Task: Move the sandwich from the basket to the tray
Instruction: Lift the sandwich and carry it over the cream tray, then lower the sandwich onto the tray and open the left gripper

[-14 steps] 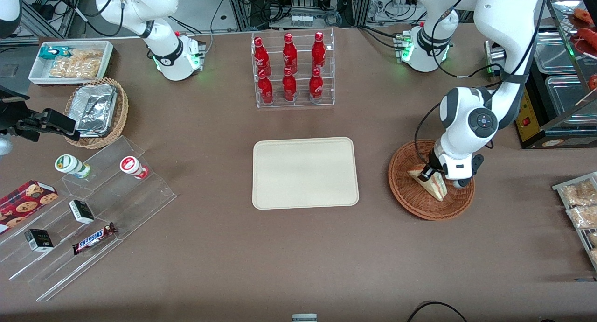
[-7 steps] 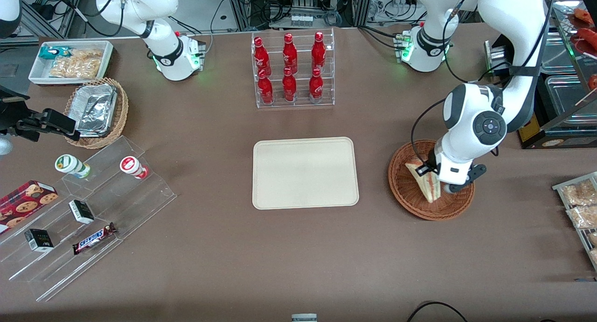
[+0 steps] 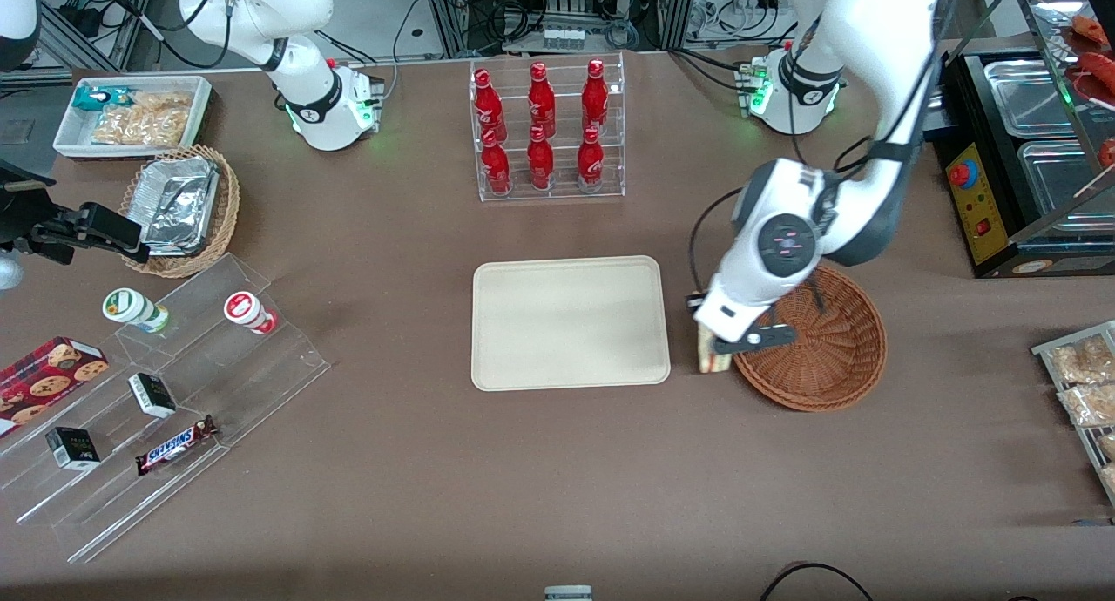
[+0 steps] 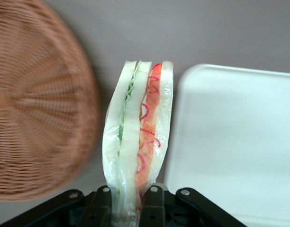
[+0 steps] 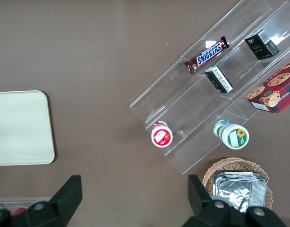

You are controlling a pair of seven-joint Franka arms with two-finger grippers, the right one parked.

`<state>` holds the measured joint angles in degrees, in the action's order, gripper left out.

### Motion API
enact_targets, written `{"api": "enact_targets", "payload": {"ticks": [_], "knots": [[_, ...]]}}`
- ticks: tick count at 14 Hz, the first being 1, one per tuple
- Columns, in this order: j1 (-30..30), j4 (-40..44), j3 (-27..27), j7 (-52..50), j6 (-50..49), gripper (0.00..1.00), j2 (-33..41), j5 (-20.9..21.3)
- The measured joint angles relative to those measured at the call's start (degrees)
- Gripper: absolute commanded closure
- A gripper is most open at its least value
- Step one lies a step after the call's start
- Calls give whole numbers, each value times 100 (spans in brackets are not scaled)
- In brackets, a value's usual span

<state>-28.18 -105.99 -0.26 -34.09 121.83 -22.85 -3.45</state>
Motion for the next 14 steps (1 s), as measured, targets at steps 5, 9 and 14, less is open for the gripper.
{"api": "enact_targets", "payload": {"ticks": [5, 9, 14], "knots": [[-888, 952, -13, -1078, -6, 99, -720, -3], [-1524, 1311, -10, -1870, 0, 99, -1128, -3], [-1705, 1818, -7, -2063, 1, 97, -1573, -3]]}}
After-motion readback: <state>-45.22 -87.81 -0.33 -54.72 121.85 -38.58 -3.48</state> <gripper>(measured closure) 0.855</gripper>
